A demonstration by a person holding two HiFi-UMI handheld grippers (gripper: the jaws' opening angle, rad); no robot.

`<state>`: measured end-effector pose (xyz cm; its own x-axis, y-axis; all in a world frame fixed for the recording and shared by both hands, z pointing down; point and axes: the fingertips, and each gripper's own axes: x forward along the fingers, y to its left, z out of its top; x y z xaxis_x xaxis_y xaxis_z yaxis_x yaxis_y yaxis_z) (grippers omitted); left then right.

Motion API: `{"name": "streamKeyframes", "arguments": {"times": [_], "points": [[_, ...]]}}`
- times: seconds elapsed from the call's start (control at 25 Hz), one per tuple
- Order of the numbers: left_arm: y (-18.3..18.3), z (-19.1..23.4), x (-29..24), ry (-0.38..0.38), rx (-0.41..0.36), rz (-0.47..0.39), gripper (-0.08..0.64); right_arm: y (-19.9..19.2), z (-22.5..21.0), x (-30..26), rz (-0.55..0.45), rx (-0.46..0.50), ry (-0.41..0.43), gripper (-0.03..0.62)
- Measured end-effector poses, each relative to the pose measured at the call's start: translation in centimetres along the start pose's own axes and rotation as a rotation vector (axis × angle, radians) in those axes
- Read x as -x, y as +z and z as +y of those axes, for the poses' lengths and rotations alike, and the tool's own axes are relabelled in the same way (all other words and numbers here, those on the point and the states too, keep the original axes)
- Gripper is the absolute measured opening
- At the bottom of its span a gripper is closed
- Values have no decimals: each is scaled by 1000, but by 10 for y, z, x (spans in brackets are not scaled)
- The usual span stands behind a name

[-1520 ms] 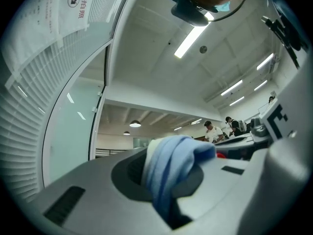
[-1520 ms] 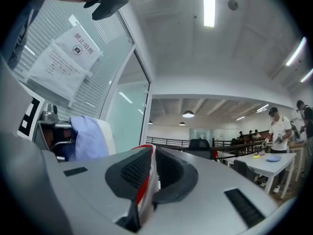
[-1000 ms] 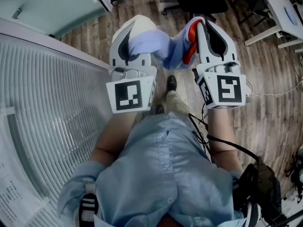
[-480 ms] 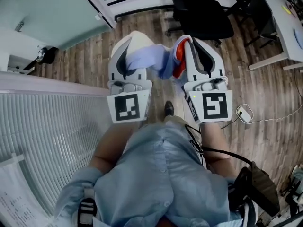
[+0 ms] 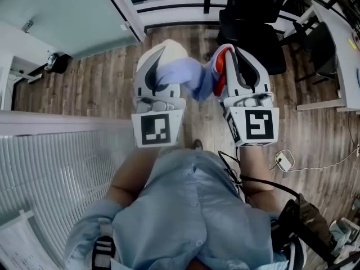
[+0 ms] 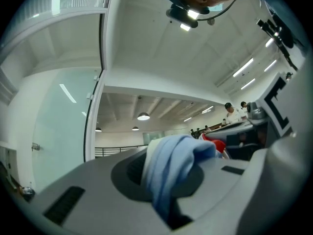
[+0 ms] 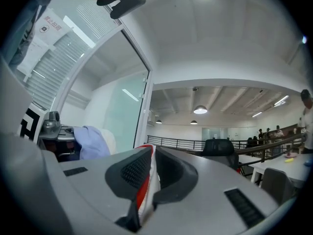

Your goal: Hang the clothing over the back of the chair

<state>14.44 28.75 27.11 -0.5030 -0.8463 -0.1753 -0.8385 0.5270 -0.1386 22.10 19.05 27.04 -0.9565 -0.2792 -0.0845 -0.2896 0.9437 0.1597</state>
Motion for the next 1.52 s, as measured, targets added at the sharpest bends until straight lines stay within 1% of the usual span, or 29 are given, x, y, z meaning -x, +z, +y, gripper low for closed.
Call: {"name": "streamKeyframes", "arguments": {"times": [0.16, 0.36, 0.56, 0.68, 0.8, 1.08, 1.36, 1.52], "points": [[-29, 35, -49, 2, 32, 18, 26, -20, -7, -60, 29, 7, -11, 29], [-55, 75, -119, -10, 48, 21, 26, -37, -19, -138, 57, 14, -29, 29], [-69, 117, -184, -29, 54, 20, 26, -40, -33, -216, 63, 37, -56, 29], [-78, 142, -220, -38, 71, 22, 27, -39, -40, -261, 55, 53, -73, 29], [-78, 162, -253, -49, 73, 1, 26, -33, -48, -298, 33, 64, -90, 29], [-85, 184, -314, -84, 63, -4, 27, -33, -73, -351, 19, 64, -133, 29], [-110, 187, -376, -123, 53, 10, 26, -59, -107, -398, 42, 53, -164, 29], [-125, 188, -427, -148, 48, 24, 26, -72, -132, -437, 59, 46, -174, 29]]}}
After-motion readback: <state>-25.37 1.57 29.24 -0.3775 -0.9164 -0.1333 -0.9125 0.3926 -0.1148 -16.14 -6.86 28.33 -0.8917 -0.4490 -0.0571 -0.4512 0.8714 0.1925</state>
